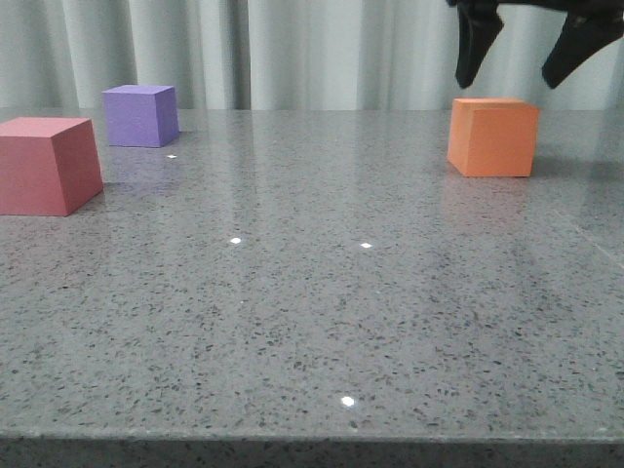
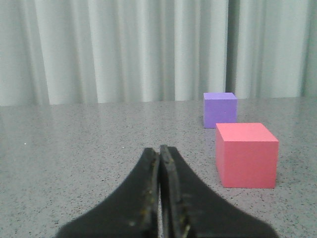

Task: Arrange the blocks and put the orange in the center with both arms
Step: 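Lower the right gripper over the orange cube and close on it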

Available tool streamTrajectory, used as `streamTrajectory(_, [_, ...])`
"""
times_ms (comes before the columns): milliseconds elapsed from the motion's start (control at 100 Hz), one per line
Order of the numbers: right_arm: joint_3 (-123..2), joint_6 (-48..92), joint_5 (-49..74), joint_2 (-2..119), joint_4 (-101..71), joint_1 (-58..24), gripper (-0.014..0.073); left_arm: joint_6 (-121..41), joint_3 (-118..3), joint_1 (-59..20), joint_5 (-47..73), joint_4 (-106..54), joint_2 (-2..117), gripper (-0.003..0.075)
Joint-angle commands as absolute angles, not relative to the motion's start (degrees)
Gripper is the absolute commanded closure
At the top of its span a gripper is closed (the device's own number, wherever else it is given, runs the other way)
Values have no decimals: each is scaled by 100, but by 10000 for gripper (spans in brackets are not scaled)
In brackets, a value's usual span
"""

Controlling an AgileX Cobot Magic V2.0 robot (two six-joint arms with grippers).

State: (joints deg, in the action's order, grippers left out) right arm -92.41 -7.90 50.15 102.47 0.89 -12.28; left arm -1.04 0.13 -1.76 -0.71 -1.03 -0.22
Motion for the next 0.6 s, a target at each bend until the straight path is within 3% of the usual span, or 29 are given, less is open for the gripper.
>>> streamTrajectory(0, [-9447,-727,4661,10093,173,-1232,-39,-54,263,-182,-510,-148,-226,741])
streamTrajectory(290, [-9447,-727,4578,10505,173,-1232,-31,-54,263,-182,-510,-148,-226,741])
streamTrajectory(480, [-9509,-732,4656,10514,97,-1232,207,-54,263,-182,-510,-148,-226,741])
streamTrajectory(590, [-9836,-732,4968,10498,-137,-1285,255,-54,263,-182,-510,-148,-226,741])
